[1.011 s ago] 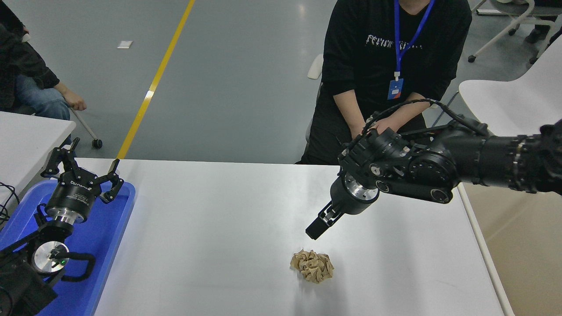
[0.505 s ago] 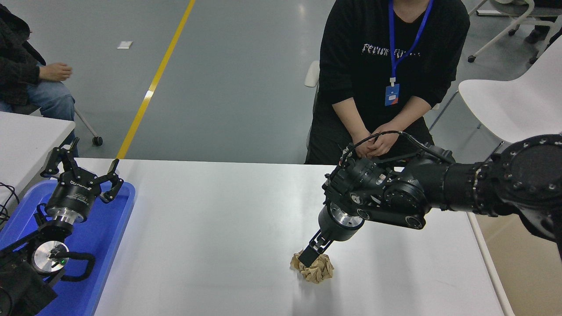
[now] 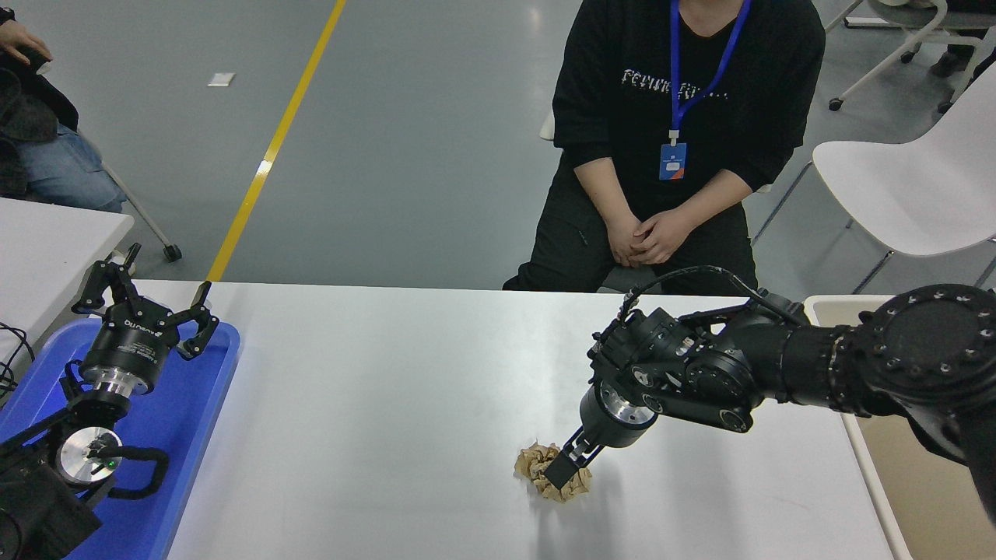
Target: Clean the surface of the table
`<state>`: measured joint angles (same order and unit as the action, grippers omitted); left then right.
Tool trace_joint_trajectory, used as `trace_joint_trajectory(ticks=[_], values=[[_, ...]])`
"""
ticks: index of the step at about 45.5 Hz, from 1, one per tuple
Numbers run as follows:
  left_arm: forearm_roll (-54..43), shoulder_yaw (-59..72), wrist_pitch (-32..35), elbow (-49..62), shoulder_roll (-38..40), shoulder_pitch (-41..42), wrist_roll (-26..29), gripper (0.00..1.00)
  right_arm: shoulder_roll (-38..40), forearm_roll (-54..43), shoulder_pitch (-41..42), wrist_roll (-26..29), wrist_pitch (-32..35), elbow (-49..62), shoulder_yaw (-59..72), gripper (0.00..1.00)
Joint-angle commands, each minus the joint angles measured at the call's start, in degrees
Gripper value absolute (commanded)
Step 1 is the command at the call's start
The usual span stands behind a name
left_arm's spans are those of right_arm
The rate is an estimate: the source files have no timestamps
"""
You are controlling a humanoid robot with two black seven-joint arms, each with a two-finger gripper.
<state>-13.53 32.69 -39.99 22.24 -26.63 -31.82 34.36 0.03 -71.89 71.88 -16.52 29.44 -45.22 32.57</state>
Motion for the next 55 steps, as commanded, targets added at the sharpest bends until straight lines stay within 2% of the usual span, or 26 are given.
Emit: trace_joint_trajectory(ticks=[1, 28, 46, 51, 55], values=[[0.0, 0.0, 0.0, 0.0, 0.0, 0.0, 0.0, 1.0, 0.0, 0.0, -2.2, 0.0, -0.2, 1.8, -0.2, 0.99], [0.0, 0.0, 0.0, 0.0, 0.0, 0.0, 0.0, 1.0, 0.0, 0.2, -2.9, -0.1, -4.2, 1.6, -1.9, 0.99], [0.0, 0.0, 0.0, 0.0, 0.0, 0.0, 0.0, 1.0, 0.0, 0.1, -5.0, -0.3, -4.6, 1.5, -2.2, 0.98], [0.0, 0.0, 0.0, 0.0, 0.0, 0.0, 0.0, 1.0, 0.0, -0.1, -5.5, -1.3, -4.7, 1.6, -2.1, 0.94], [0.0, 0.0, 0.0, 0.0, 0.1, 0.0, 0.0, 1.0, 0.0, -0.4, -5.5, -2.3, -5.4, 1.7, -2.1, 0.87]])
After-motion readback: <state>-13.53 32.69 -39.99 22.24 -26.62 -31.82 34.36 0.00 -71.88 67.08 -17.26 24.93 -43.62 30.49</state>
